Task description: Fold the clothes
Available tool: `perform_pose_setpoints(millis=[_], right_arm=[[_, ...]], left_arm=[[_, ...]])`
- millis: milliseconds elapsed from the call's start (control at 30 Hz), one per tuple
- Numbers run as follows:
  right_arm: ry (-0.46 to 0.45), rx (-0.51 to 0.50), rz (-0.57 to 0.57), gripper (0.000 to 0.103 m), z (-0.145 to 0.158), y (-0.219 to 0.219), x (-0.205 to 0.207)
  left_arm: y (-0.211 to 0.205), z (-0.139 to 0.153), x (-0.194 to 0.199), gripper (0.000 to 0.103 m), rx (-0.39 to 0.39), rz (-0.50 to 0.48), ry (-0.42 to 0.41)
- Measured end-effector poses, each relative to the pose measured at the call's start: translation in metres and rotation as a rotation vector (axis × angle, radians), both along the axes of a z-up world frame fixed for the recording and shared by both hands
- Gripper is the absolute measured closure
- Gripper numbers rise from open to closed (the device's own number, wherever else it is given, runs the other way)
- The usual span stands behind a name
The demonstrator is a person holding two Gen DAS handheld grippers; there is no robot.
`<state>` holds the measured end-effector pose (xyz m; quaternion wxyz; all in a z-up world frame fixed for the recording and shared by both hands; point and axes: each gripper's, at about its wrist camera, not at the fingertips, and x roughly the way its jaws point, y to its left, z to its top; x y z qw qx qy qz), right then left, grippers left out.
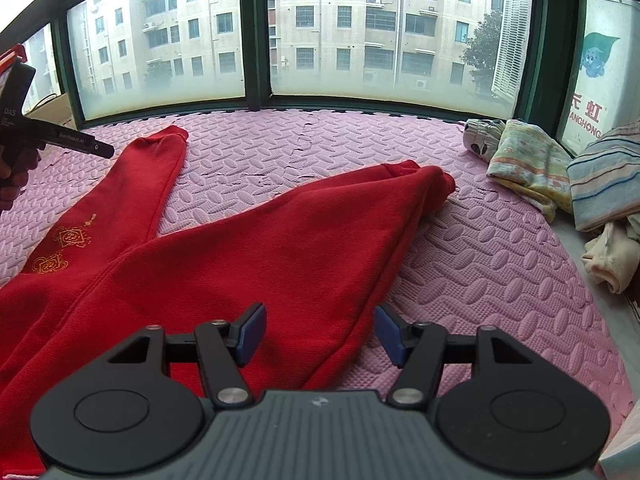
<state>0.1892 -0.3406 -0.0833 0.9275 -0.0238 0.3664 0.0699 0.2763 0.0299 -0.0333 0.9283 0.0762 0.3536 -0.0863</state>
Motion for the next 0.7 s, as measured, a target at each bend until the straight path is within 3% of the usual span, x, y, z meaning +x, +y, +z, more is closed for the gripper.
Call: perform_pose_setpoints(millis=[200, 467, 700], right_arm=[[0.001, 0.018, 0.107, 0.038, 0.004, 0.029, -0.015], [0.029, -0.005, 0.295, 0.036, 0.003, 0.067, -0.047], [0.076, -0.093, 0.328, 0.036, 0.001, 0.062, -0.074]], left_arm=[[-0.026, -0.003, -0.077, 0.036, 0.027, -0.115, 0.07], [-0.049, -0.008, -0.162, 0.031, 0.082, -0.21, 0.059], [-0.047, -0.016, -0.196, 0.031, 0.157, -0.221, 0.027]])
